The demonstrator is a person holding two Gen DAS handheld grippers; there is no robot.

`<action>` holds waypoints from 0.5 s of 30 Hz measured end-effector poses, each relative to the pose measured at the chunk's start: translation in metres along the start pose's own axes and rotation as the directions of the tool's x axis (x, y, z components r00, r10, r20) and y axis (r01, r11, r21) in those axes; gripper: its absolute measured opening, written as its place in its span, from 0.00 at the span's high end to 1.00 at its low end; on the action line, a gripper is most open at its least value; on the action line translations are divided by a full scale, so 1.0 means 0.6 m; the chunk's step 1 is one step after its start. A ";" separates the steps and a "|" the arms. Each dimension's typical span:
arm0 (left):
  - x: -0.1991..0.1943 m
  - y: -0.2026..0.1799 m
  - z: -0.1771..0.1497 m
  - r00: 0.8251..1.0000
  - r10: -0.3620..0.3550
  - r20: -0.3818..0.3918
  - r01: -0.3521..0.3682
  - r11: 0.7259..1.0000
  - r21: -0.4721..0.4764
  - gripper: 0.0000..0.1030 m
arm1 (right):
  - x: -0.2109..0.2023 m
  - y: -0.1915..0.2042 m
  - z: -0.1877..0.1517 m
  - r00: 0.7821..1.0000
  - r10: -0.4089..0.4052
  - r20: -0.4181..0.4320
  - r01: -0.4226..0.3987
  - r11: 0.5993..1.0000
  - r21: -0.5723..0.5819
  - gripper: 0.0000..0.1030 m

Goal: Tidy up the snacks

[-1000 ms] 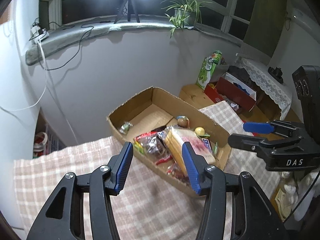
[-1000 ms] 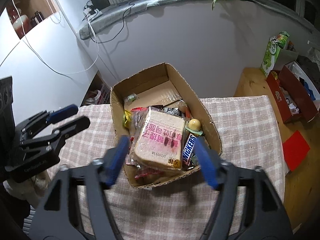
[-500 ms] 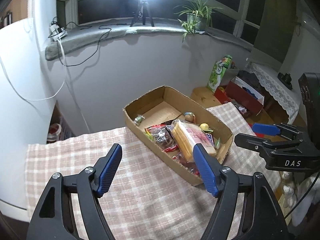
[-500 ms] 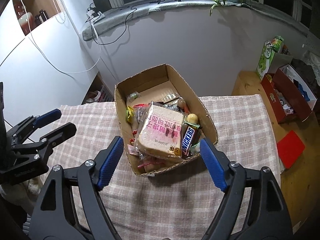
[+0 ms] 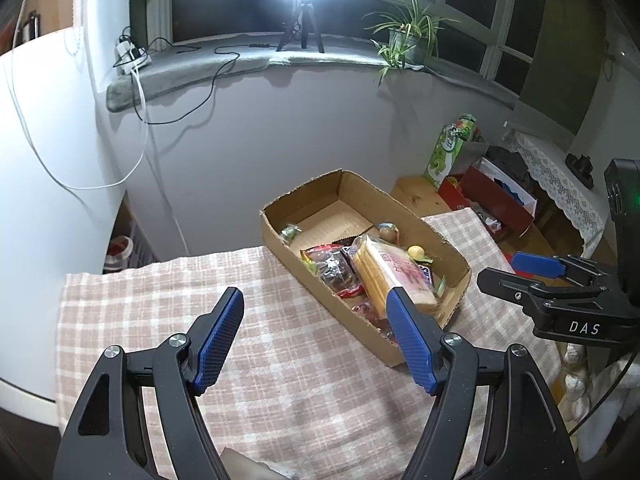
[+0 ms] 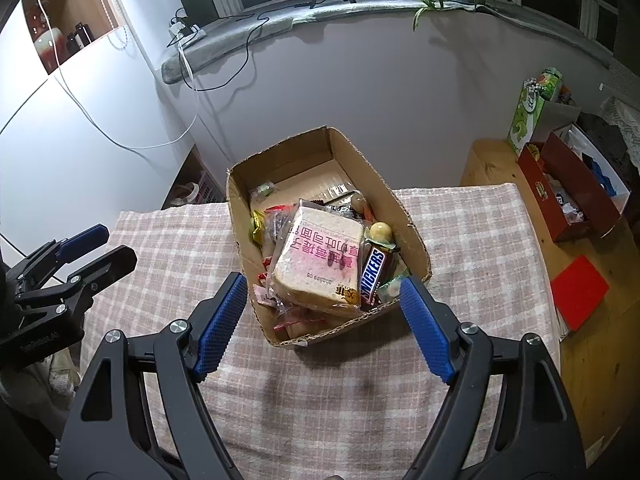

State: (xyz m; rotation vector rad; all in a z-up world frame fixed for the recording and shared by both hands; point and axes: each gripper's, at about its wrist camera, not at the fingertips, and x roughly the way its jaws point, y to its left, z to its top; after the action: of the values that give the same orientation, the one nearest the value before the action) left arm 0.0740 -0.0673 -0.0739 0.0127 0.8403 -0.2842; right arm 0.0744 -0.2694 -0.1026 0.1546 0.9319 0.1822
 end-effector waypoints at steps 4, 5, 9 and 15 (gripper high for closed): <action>0.000 -0.002 0.000 1.000 0.001 -0.003 -0.001 1.000 0.007 0.28 | -0.001 -0.001 -0.002 1.000 0.002 -0.002 -0.002 1.000 0.002 0.21; 0.000 -0.003 -0.001 1.000 0.002 -0.005 -0.002 1.000 0.006 0.28 | -0.001 -0.001 -0.003 1.000 0.002 -0.003 -0.002 1.000 0.003 0.21; 0.000 -0.002 -0.003 1.000 0.002 -0.011 -0.002 1.000 0.005 0.28 | -0.001 -0.001 -0.005 1.000 0.001 -0.007 -0.001 1.000 0.001 0.21; -0.002 -0.005 -0.004 1.000 0.000 -0.011 0.000 1.000 0.005 0.28 | -0.001 0.001 -0.005 1.000 0.001 -0.009 -0.001 1.000 0.002 0.21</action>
State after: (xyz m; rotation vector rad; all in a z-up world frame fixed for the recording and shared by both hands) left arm 0.0709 -0.0696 -0.0746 0.0186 0.8506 -0.2862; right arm 0.0715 -0.2685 -0.1039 0.1558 0.9406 0.1828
